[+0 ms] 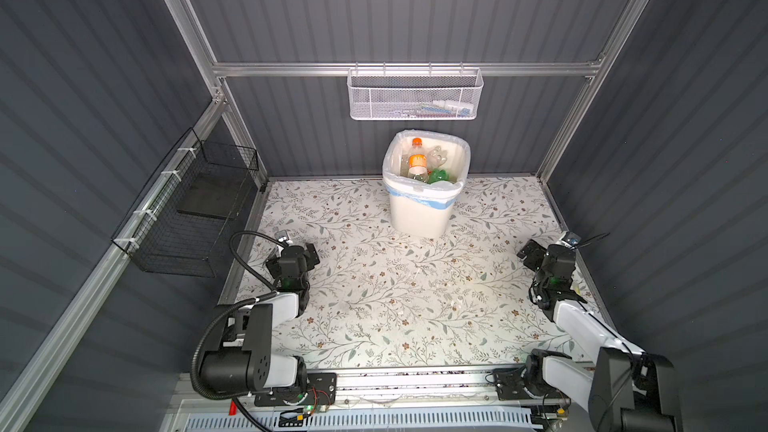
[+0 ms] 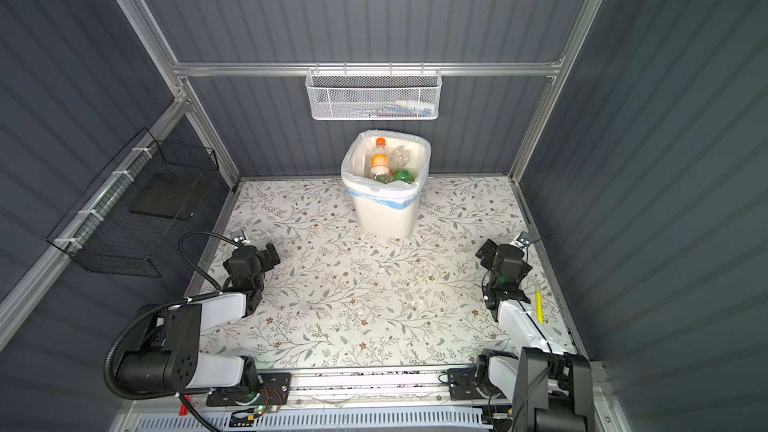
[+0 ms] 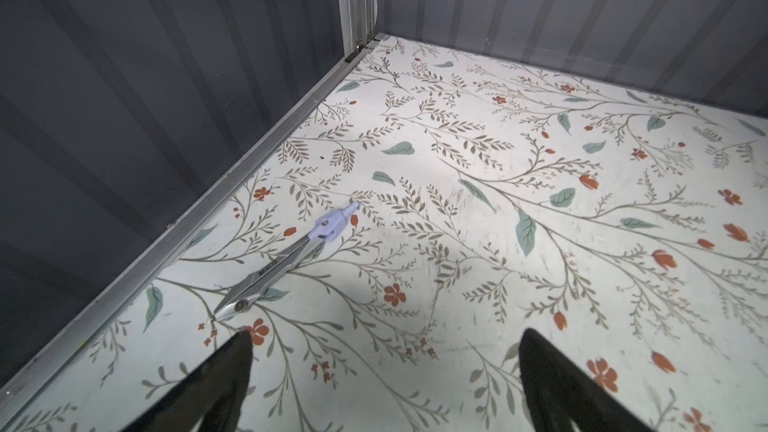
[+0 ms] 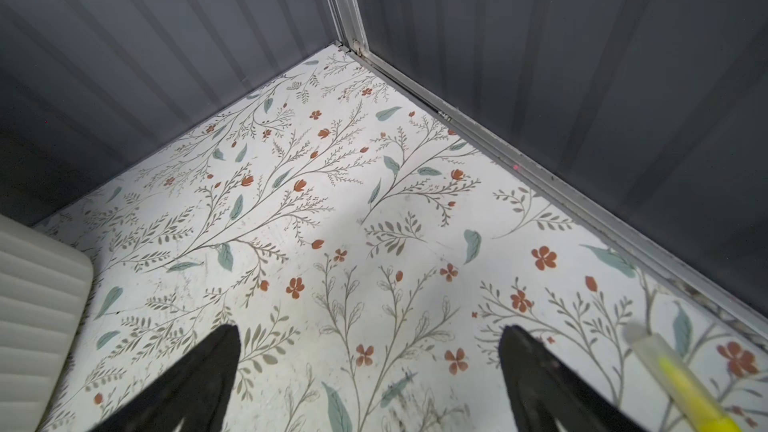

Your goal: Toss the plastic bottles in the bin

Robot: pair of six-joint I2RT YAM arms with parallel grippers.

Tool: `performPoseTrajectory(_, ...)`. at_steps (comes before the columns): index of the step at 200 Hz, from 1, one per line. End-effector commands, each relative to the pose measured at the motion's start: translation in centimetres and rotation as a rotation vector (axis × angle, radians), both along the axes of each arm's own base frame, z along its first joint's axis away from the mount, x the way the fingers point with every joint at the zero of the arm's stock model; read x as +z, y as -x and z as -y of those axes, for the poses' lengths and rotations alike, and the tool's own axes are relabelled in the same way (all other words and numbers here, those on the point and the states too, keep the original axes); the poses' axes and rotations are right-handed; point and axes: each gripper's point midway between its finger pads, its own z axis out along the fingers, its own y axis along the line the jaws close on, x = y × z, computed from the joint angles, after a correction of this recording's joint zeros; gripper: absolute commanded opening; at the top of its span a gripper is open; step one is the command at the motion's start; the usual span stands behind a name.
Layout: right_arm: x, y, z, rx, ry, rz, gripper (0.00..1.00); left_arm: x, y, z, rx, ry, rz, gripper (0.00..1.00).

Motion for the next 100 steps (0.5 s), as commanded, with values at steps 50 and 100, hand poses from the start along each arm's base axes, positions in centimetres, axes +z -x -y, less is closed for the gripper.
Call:
performPoseTrajectory(50, 1.7, -2.9, -1.4, 0.147, 0.129, 0.186, 0.99, -1.4, -3.0, 2.2, -0.158, -0.046, 0.066, 1.00)
performPoseTrajectory(100, 0.4, -5.0, -5.6, 0.361, 0.203, 0.177, 0.99, -2.1, -4.7, 3.3, -0.232, -0.048, 0.008, 1.00)
